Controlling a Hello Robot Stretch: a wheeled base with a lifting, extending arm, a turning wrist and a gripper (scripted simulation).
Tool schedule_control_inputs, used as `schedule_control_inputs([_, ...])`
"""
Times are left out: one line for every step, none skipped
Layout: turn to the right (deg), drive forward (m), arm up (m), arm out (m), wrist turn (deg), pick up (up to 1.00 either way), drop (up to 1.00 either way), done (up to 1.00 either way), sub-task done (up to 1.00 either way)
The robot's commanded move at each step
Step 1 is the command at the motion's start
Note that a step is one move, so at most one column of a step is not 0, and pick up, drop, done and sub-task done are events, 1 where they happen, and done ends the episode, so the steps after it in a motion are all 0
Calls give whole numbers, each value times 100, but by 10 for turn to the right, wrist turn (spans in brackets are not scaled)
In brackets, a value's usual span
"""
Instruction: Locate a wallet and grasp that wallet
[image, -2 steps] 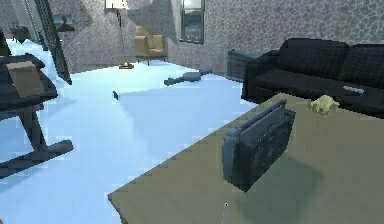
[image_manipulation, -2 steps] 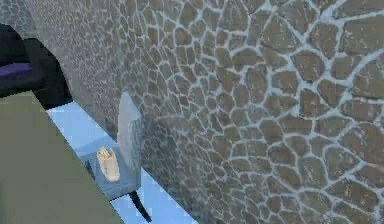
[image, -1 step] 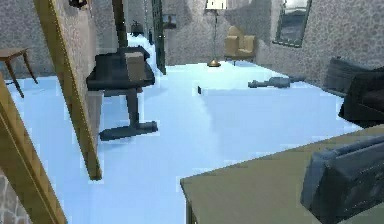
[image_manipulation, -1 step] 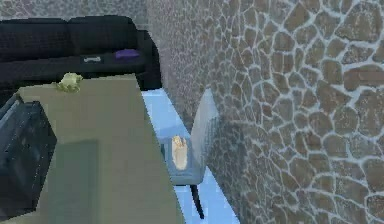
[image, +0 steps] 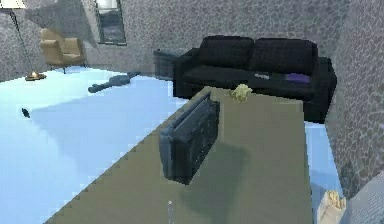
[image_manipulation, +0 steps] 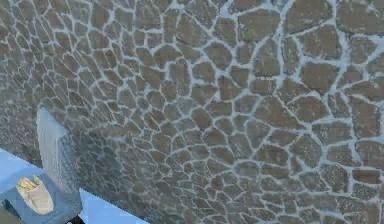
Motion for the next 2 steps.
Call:
schedule_control_inputs([450,0,0,0,0,0,0,0,0])
schedule_control_inputs([450,0,0,0,0,0,0,0,0])
